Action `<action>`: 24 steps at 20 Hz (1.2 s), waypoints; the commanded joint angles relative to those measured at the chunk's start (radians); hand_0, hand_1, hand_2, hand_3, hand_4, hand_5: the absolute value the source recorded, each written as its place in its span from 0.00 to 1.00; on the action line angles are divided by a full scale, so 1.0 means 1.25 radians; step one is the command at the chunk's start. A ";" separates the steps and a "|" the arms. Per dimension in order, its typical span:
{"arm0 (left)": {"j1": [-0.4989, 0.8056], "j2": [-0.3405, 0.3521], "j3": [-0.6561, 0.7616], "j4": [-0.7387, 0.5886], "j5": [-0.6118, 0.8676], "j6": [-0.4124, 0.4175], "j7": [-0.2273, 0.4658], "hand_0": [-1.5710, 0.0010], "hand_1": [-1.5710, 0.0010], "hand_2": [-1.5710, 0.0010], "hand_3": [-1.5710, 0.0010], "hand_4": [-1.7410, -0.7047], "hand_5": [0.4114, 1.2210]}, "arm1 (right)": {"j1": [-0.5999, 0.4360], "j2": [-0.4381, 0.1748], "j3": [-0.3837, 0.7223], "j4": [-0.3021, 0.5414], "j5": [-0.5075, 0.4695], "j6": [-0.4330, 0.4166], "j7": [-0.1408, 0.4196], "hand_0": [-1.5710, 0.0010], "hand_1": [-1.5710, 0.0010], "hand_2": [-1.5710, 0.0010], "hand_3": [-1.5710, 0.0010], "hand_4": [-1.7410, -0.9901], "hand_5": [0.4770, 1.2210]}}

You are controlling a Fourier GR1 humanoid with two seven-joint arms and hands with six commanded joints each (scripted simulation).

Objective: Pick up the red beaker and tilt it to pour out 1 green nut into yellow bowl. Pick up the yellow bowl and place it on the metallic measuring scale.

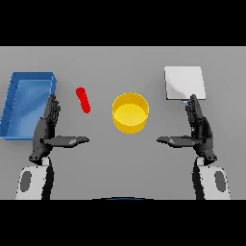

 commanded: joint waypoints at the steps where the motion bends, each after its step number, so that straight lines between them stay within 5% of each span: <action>1: 0.001 -0.002 -0.001 -0.001 -0.001 0.001 0.000 1.00 1.00 1.00 1.00 0.58 0.31 | 0.000 0.001 0.001 0.000 0.000 -0.001 0.000 1.00 1.00 1.00 1.00 0.89 0.14; 6: 0.004 -0.014 -0.013 -0.010 -0.012 0.013 0.002 1.00 1.00 1.00 1.00 0.58 0.31 | 0.002 0.007 0.008 -0.007 0.007 -0.007 0.006 1.00 1.00 1.00 1.00 0.89 0.14; 8: 0.074 0.020 -0.077 -0.091 -0.089 0.000 -0.030 1.00 1.00 1.00 1.00 0.58 0.31 | 0.040 -0.037 0.076 -0.055 0.163 -0.048 -0.077 1.00 1.00 1.00 1.00 0.89 0.13; 11: 0.104 0.040 -0.106 -0.161 -0.119 -0.007 0.018 1.00 1.00 1.00 1.00 0.58 0.31 | 0.065 -0.048 0.108 -0.094 0.236 -0.069 -0.072 1.00 1.00 1.00 1.00 0.89 0.14; 19: 0.018 0.035 -0.097 -0.051 -0.125 -0.016 0.088 1.00 1.00 1.00 1.00 0.58 0.29 | 0.065 -0.045 0.105 -0.101 0.181 -0.024 -0.065 1.00 1.00 1.00 1.00 0.73 0.20; 24: -0.104 0.048 -0.048 0.110 -0.117 -0.015 0.054 1.00 1.00 1.00 1.00 0.54 0.29 | 0.073 -0.048 0.100 -0.108 0.161 -0.009 -0.077 1.00 1.00 1.00 1.00 0.69 0.20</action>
